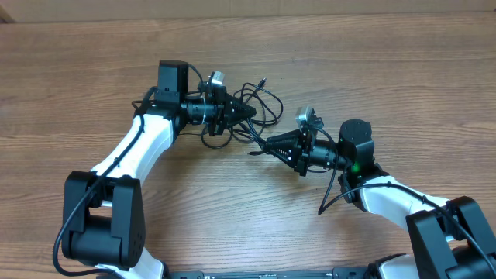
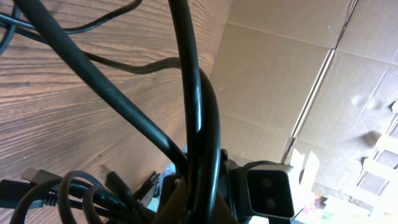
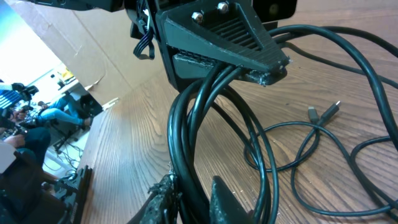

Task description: Untangle cables

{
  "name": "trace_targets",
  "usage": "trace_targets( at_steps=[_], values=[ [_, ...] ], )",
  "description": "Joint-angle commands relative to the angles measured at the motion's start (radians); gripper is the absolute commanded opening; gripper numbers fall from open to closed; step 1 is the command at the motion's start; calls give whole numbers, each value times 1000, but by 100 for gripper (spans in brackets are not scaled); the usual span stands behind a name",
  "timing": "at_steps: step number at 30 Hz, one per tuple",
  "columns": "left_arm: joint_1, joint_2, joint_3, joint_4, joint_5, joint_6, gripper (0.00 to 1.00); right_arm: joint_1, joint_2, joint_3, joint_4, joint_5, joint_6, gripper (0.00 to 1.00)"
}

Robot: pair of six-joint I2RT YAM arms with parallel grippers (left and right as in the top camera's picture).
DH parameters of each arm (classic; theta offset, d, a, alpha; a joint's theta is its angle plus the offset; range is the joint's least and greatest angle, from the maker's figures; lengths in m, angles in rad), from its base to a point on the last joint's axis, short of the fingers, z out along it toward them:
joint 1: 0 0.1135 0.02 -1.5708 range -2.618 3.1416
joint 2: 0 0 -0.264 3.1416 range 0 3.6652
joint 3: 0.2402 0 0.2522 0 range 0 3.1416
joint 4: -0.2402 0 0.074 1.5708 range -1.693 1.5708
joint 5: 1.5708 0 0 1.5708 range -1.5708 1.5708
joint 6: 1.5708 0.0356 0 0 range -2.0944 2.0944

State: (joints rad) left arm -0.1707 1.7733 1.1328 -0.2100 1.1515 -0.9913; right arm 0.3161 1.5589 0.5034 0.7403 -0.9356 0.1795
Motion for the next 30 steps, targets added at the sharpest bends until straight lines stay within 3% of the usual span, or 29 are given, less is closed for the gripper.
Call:
trace_targets(
  at_steps=[1,6,16,30],
  values=[
    [-13,-14,14,5,15,0,4,6,-7,9,5,-2,-6,12],
    [-26,-14,14,5,-3,0,4,6,-7,9,6,-10,-6,10],
    [-46,-14,14,6,-10,-4,4,30,-7,9,6,-8,-8,18],
    [-46,-14,14,6,-14,-2,4,30,-7,9,9,-9,-24,4]
  ],
)
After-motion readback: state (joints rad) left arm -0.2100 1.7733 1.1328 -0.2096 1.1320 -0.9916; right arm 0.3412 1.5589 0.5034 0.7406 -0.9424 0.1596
